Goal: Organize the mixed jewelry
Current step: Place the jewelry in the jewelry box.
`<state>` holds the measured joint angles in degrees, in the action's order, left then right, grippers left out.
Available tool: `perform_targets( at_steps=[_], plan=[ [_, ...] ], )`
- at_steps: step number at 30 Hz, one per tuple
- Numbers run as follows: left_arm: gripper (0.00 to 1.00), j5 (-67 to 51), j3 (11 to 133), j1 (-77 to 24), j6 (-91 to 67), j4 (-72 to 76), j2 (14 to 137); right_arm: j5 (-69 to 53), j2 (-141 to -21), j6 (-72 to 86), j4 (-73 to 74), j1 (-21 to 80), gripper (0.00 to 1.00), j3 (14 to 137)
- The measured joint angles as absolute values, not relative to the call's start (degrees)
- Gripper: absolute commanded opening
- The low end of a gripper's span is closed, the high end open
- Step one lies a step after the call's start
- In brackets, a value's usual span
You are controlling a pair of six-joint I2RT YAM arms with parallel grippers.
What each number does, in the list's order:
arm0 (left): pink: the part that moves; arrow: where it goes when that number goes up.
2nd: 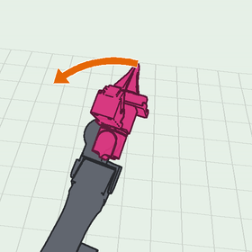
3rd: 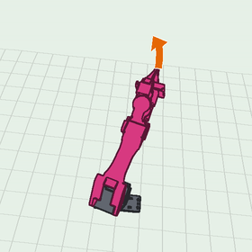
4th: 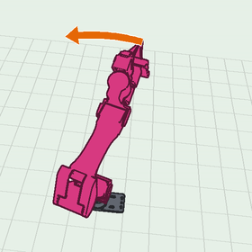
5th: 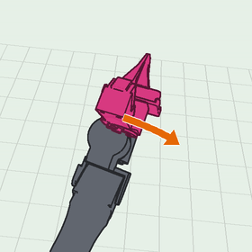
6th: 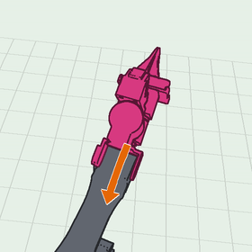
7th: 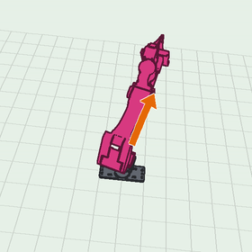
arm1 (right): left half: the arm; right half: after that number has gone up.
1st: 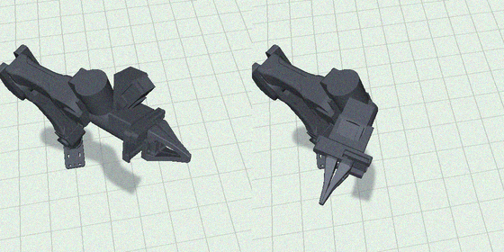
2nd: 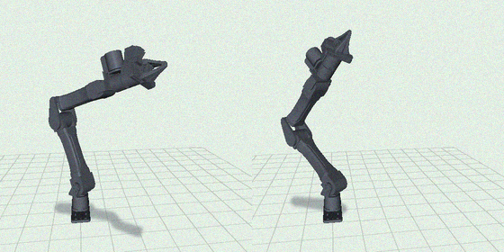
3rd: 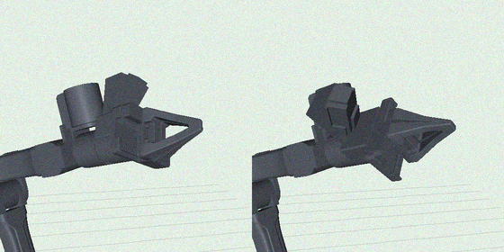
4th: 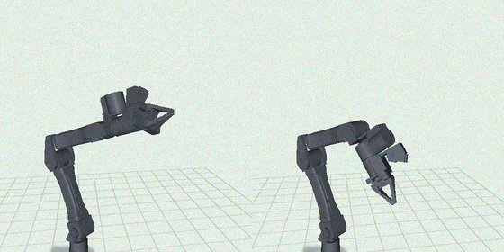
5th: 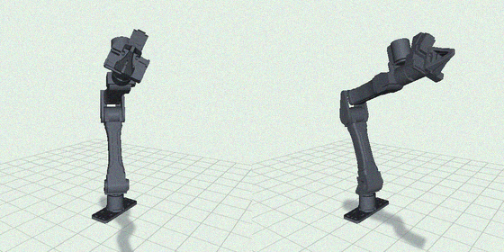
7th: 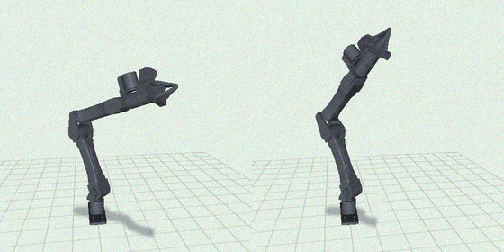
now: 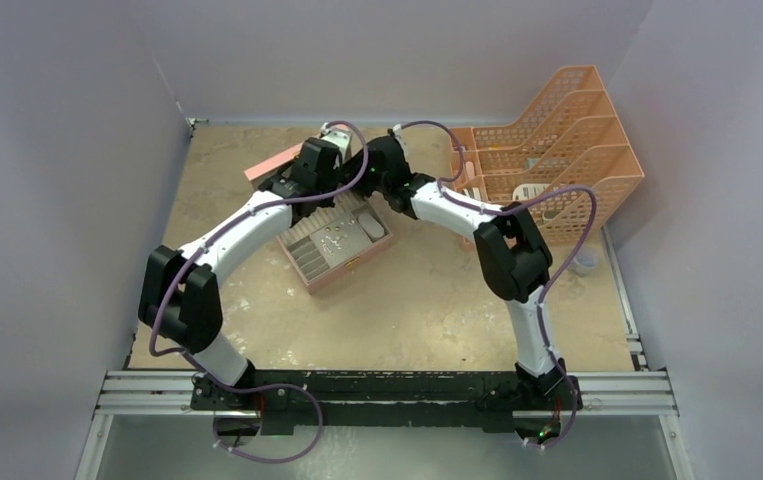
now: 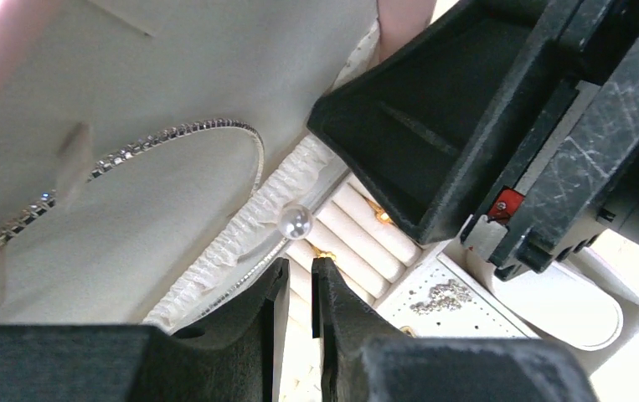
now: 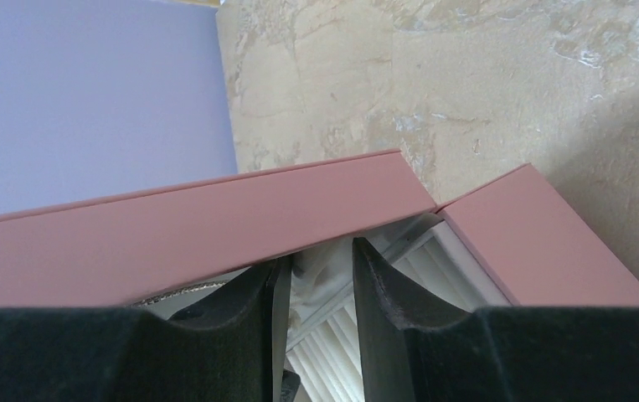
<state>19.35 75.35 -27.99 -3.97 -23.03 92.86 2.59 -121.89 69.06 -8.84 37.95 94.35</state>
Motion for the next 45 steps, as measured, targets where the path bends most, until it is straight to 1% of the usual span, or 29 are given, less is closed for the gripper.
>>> perform_targets(
  at_steps=[8,14,20,29,36,39,45],
  plan=[
    [0.15,12.95,73.12,-23.49,-5.78,-20.53,92.92,1.72,-124.40,69.43,-8.73,38.22,0.35,95.68],
    [0.14,4.95,73.12,-19.18,-6.44,-17.37,92.86,1.58,-125.67,69.06,-8.73,38.20,0.35,95.81],
    [0.17,1.74,73.12,-18.50,-6.44,-17.37,92.53,0.91,-127.24,68.18,-9.30,38.20,0.37,97.60],
    [0.24,1.96,73.14,-18.50,-5.13,-17.15,87.02,0.95,-128.20,67.72,-10.24,38.24,0.38,103.53],
    [0.32,4.23,73.14,-18.50,-2.70,-17.32,85.69,2.20,-132.03,67.66,-6.74,38.68,0.37,110.67],
    [0.33,5.04,73.14,-18.50,-0.86,-17.32,85.69,3.27,-132.62,67.66,-4.40,38.98,0.35,111.15],
    [0.31,6.00,73.03,-18.81,4.86,-17.08,85.69,3.25,-134.76,67.24,-0.78,39.44,0.35,113.67]
  ],
)
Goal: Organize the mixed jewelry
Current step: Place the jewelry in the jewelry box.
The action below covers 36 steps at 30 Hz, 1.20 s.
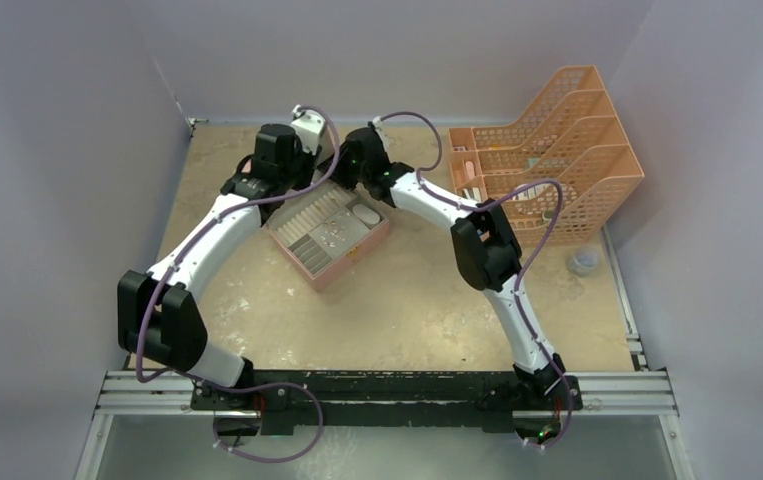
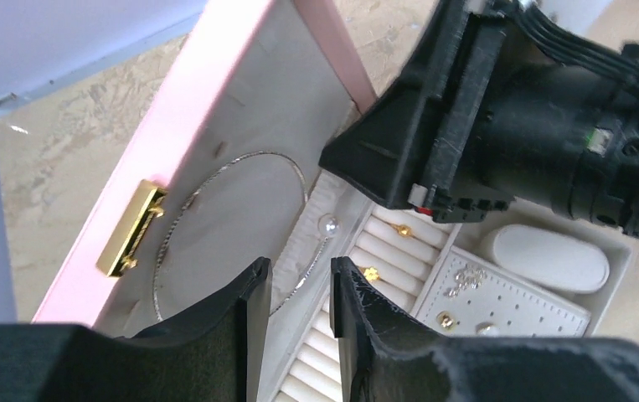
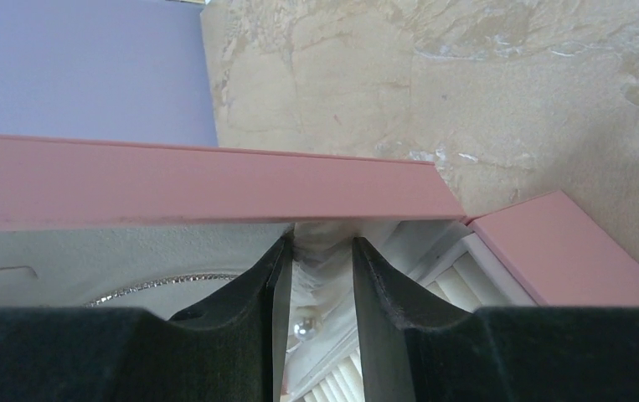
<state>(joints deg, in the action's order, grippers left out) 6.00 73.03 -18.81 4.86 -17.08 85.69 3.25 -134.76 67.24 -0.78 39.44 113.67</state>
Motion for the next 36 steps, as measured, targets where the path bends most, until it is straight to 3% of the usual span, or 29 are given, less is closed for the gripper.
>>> perform_targets(
  at_steps=[4,12,31,36],
  plan=[
    [0.31,6.87,71.40,-20.78,10.07,-15.49,85.71,2.48,-136.16,66.63,-0.43,39.77,0.33,115.77],
    [0.25,7.20,67.44,-23.49,17.08,-13.78,87.07,-0.10,-136.46,65.76,-1.10,39.75,0.00,115.83],
    [0.22,15.86,64.51,-23.22,27.35,-4.71,97.36,-7.33,-136.55,67.35,-8.67,37.78,0.00,111.24],
    [0.12,18.74,62.89,-23.33,30.11,-0.89,97.51,-7.70,-136.55,67.99,-10.35,37.67,0.00,110.24]
  ],
)
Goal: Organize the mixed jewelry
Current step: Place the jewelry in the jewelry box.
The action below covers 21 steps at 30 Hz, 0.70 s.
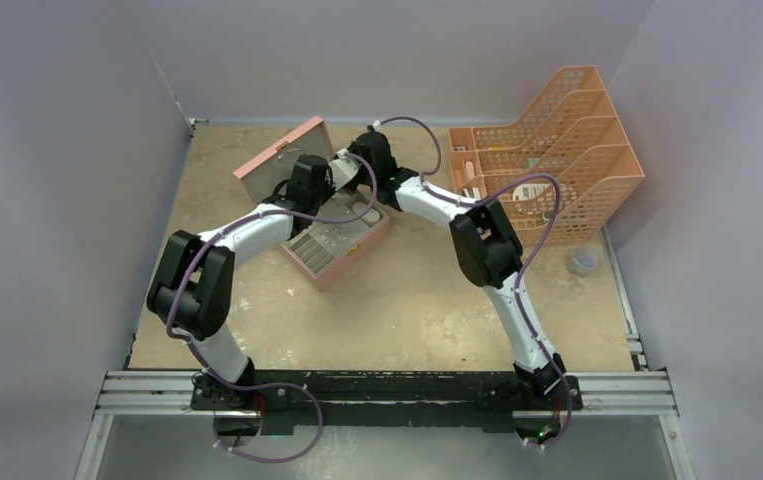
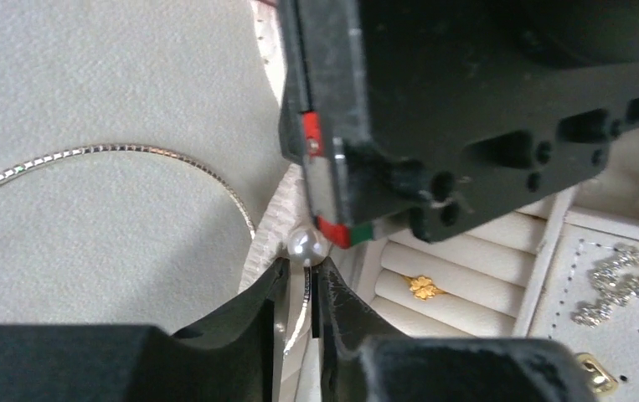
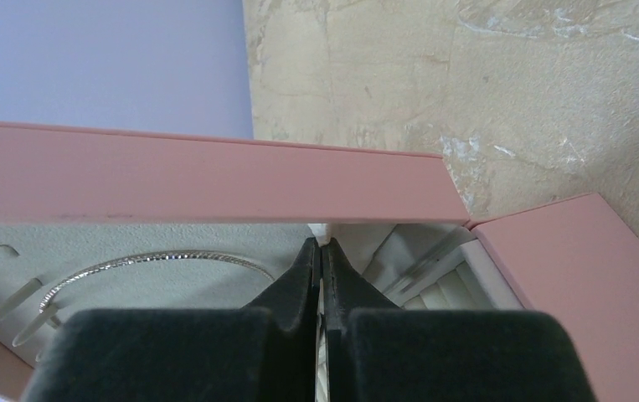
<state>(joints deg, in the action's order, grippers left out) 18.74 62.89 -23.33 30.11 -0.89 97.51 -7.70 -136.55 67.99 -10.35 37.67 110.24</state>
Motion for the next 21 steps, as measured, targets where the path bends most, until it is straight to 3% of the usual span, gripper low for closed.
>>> perform_targets(
  at_steps=[4,21],
  plan=[
    [0.00,20.21,62.63,-23.33,31.57,0.62,97.60,-8.40,-136.55,68.18,-10.74,37.50,0.00,110.10],
    [0.00,17.04,67.90,-23.31,28.42,-9.23,97.60,-8.58,-135.94,68.38,-13.54,37.28,0.00,107.13]
  ],
)
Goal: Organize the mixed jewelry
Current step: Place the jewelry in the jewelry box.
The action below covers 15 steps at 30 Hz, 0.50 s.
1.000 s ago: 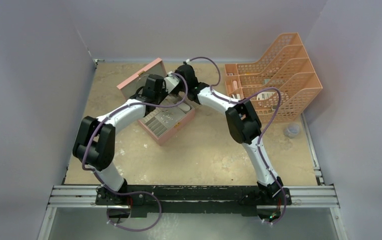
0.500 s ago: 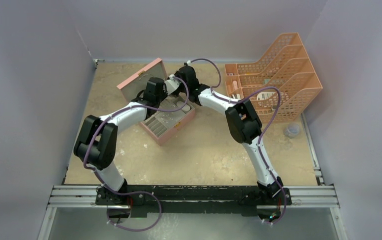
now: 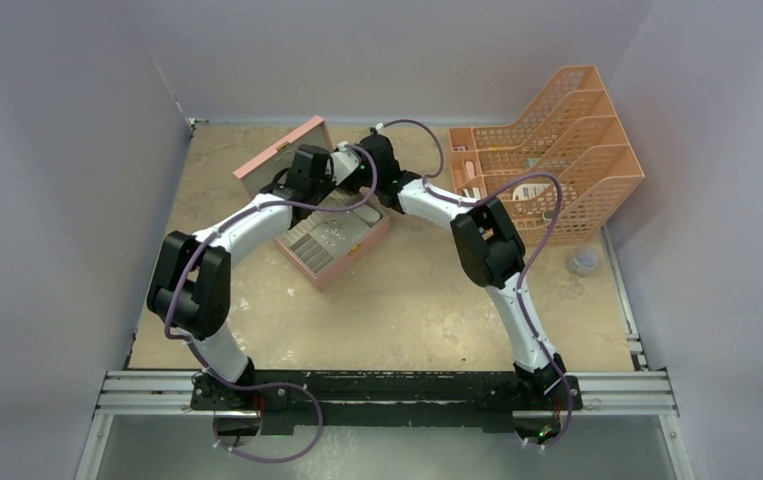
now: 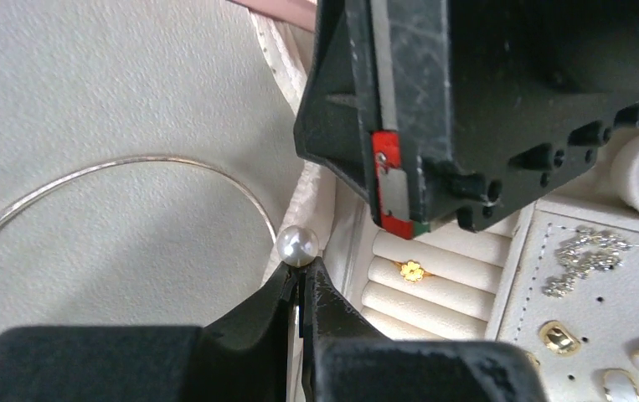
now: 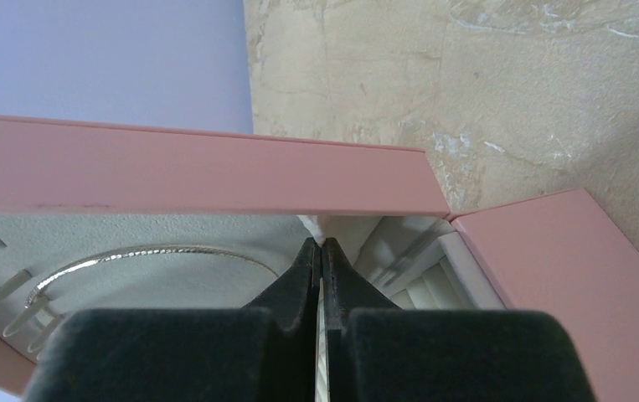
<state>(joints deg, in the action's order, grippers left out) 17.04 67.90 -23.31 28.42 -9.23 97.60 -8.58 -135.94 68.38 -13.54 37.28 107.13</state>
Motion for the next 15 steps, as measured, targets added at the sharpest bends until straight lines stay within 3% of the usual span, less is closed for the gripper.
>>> perform_targets(
  at_steps=[15],
  plan=[
    [0.00,13.93,74.94,-21.39,23.00,-16.03,97.97,-8.82,-132.94,67.75,-17.69,37.04,0.00,101.14]
  ],
)
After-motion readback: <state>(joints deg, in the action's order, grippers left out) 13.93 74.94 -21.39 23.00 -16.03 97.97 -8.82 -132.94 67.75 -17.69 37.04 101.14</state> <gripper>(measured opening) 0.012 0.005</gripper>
